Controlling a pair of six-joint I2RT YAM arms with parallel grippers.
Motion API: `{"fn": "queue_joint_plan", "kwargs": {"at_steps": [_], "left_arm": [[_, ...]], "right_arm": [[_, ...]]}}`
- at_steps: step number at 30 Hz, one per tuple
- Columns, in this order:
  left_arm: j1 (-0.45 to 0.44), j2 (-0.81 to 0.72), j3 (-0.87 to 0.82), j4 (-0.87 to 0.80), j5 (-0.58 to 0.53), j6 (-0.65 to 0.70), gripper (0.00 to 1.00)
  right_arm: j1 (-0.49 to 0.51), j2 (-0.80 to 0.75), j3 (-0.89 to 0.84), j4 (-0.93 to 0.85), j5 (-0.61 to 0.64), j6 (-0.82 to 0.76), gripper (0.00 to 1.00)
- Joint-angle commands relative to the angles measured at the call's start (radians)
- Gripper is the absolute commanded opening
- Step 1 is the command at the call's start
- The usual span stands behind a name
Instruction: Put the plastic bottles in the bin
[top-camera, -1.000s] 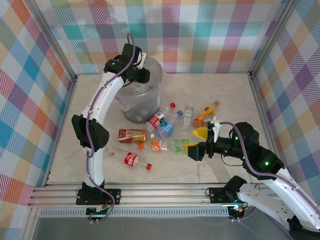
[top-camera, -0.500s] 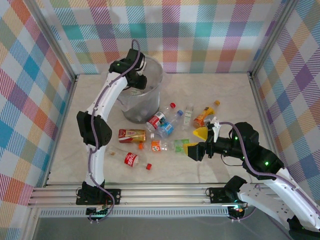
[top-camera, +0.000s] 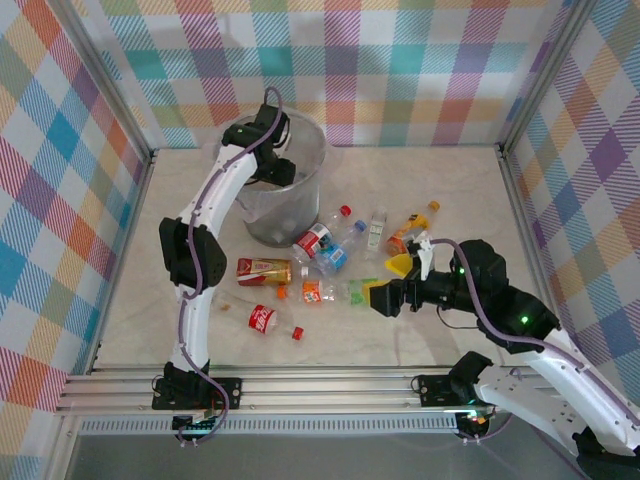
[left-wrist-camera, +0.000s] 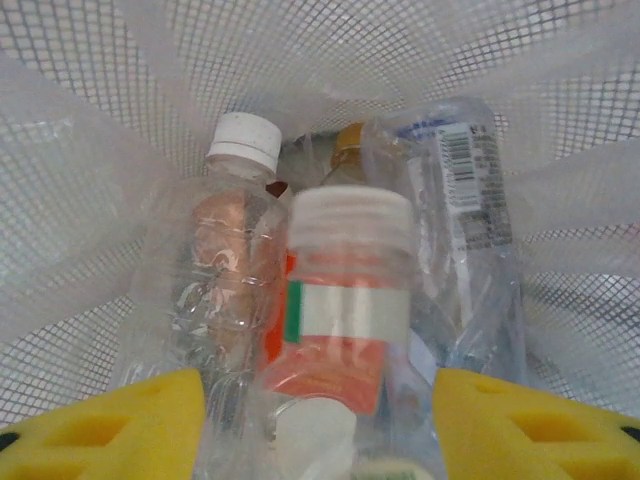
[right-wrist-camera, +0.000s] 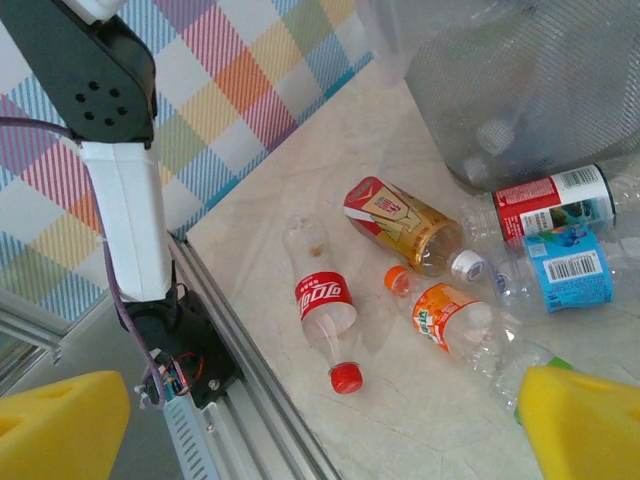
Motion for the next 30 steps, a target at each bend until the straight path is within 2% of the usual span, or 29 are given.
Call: {"fn": "queue_joint_plan", "kwargs": {"at_steps": [1, 7, 12, 20, 26, 30], "left_arm": [[0.019, -0.032, 0.028, -0.029, -0.015, -0.019, 0.66], [0.031, -0.094, 0.039, -0.01, 0.023, -0.048, 0.81], [0.035, -0.166, 0.043, 0.009, 0.107, -0.08, 1.0], [0.037, -0.319, -0.019, 0.064, 0.253, -0.114, 1.0], [0.037, -0.522, -0.246, 0.194, 0.433, -0.121, 1.0], [0.037, -0.684, -0.449, 0.294, 0.611, -0.124, 1.0]], "right_arm": [[-0.007, 0.006, 0.015, -0.013, 0.026, 0.014, 1.0], [-0.007, 0.009, 0.004, -0.01, 0.1, 0.04, 1.0], [-0.007, 0.021, -0.006, -0.006, 0.162, 0.063, 1.0], [-0.007, 0.096, -0.02, -0.006, 0.159, 0.044, 1.0], [-0.007, 0.146, -0.027, -0.064, 0.194, -0.022, 1.0], [-0.007, 0.202, -0.023, -0.121, 0.242, -0.013, 0.98]]}}
